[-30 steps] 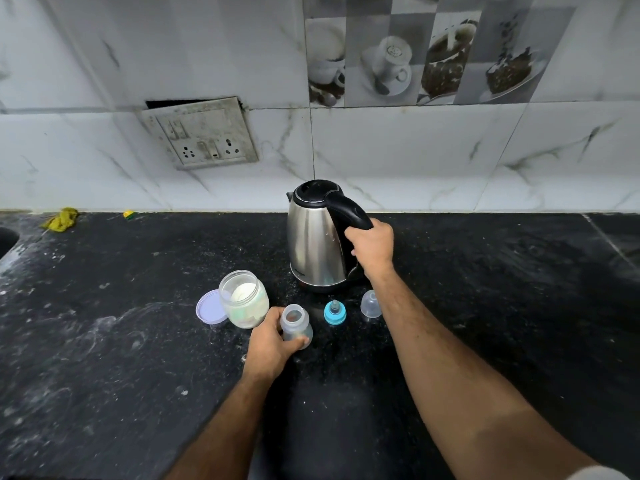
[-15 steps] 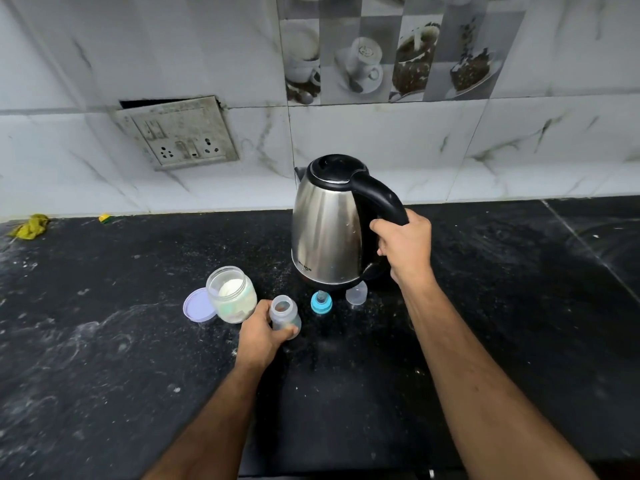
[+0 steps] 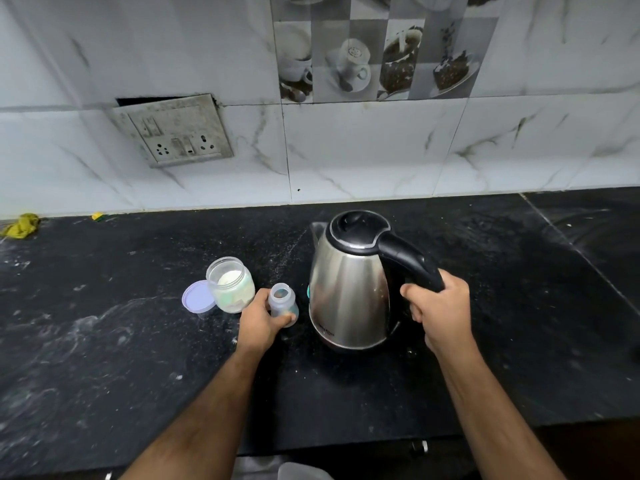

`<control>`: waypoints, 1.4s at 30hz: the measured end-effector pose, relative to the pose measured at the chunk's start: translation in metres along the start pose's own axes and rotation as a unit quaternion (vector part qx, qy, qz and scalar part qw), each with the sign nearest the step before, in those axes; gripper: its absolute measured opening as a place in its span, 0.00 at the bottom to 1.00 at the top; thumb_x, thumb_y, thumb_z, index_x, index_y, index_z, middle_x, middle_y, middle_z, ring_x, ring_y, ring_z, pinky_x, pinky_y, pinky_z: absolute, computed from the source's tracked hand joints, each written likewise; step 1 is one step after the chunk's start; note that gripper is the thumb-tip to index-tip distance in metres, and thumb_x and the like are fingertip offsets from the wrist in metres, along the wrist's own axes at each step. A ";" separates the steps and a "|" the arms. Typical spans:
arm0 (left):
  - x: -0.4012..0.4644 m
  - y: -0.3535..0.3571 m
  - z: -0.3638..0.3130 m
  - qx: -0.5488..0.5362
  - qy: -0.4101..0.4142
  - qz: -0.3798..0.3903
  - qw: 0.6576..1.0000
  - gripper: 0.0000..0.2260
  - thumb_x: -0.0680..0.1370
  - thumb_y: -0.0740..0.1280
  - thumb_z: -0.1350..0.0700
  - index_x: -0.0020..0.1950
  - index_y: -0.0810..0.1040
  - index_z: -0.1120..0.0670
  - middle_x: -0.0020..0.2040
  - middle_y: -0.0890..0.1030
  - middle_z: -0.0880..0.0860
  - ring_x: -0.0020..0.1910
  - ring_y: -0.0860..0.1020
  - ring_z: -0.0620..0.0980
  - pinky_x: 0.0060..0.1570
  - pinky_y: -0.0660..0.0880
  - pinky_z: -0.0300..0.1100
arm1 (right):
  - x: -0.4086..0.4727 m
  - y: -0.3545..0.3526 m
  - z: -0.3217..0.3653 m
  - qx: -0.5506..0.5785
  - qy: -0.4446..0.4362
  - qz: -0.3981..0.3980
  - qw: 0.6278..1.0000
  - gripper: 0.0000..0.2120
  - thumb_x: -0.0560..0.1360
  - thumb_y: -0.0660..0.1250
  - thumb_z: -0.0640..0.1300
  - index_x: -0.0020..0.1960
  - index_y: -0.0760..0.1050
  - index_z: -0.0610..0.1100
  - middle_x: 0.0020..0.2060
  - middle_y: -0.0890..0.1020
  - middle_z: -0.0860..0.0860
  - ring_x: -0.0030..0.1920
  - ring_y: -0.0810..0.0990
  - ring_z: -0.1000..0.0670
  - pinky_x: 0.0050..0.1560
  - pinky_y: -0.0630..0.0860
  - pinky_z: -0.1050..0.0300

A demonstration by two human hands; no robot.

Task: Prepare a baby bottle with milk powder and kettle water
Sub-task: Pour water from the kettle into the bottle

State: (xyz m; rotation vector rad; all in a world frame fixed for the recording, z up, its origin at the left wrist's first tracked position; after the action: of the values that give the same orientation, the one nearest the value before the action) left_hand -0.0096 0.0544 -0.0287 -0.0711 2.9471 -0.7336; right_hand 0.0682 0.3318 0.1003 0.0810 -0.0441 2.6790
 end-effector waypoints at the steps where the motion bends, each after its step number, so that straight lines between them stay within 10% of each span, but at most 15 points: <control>1: -0.001 -0.001 -0.001 -0.006 0.002 0.005 1.000 0.20 0.66 0.80 0.62 0.54 0.76 0.52 0.48 0.83 0.49 0.47 0.80 0.47 0.51 0.74 0.41 | -0.005 -0.003 -0.004 -0.009 0.001 0.004 1.000 0.10 0.64 0.69 0.29 0.31 0.73 0.42 0.19 0.70 0.53 0.20 0.67 0.54 0.24 0.64 0.60; 8: -0.012 -0.003 0.001 -0.070 0.004 0.038 0.997 0.22 0.67 0.77 0.67 0.56 0.78 0.51 0.49 0.82 0.43 0.45 0.79 0.33 0.45 0.70 0.23 | -0.025 -0.009 -0.024 -0.026 0.007 0.026 0.999 0.14 0.66 0.68 0.24 0.30 0.74 0.40 0.21 0.70 0.50 0.23 0.67 0.52 0.26 0.64 0.59; 18: -0.012 -0.021 -0.007 -0.132 0.008 0.081 0.988 0.25 0.68 0.75 0.71 0.61 0.77 0.53 0.56 0.83 0.54 0.58 0.79 0.53 0.63 0.74 0.47 | -0.023 -0.008 -0.017 -0.073 -0.022 0.094 0.993 0.07 0.59 0.68 0.37 0.32 0.70 0.36 0.19 0.69 0.54 0.21 0.66 0.55 0.24 0.63 0.62; 36: -0.027 -0.030 -0.011 -0.122 -0.001 0.109 0.987 0.27 0.68 0.73 0.73 0.64 0.75 0.58 0.59 0.82 0.56 0.61 0.79 0.55 0.66 0.73 0.49 | -0.023 -0.001 -0.006 -0.120 -0.007 0.133 0.984 0.16 0.64 0.68 0.27 0.30 0.78 0.49 0.20 0.72 0.57 0.22 0.68 0.58 0.24 0.64 0.65; 42: -0.029 -0.029 -0.014 -0.123 0.000 0.111 0.986 0.27 0.68 0.73 0.74 0.65 0.75 0.59 0.59 0.82 0.56 0.60 0.79 0.53 0.65 0.74 0.46 | -0.022 0.001 -0.002 -0.146 -0.008 0.130 0.981 0.06 0.58 0.67 0.40 0.32 0.79 0.49 0.21 0.73 0.56 0.23 0.70 0.56 0.25 0.66 0.61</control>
State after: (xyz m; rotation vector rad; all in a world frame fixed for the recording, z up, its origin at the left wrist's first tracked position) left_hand 0.0187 0.0375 -0.0004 0.2350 2.9618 -0.3390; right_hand 0.0871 0.3211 0.0972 0.0032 -0.4824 2.8986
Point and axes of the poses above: each hand's wrist, its own x-axis towards the middle knuckle, its own y-axis out of the palm, z = x × y, the point moved 2 cm from there along x, towards the middle knuckle
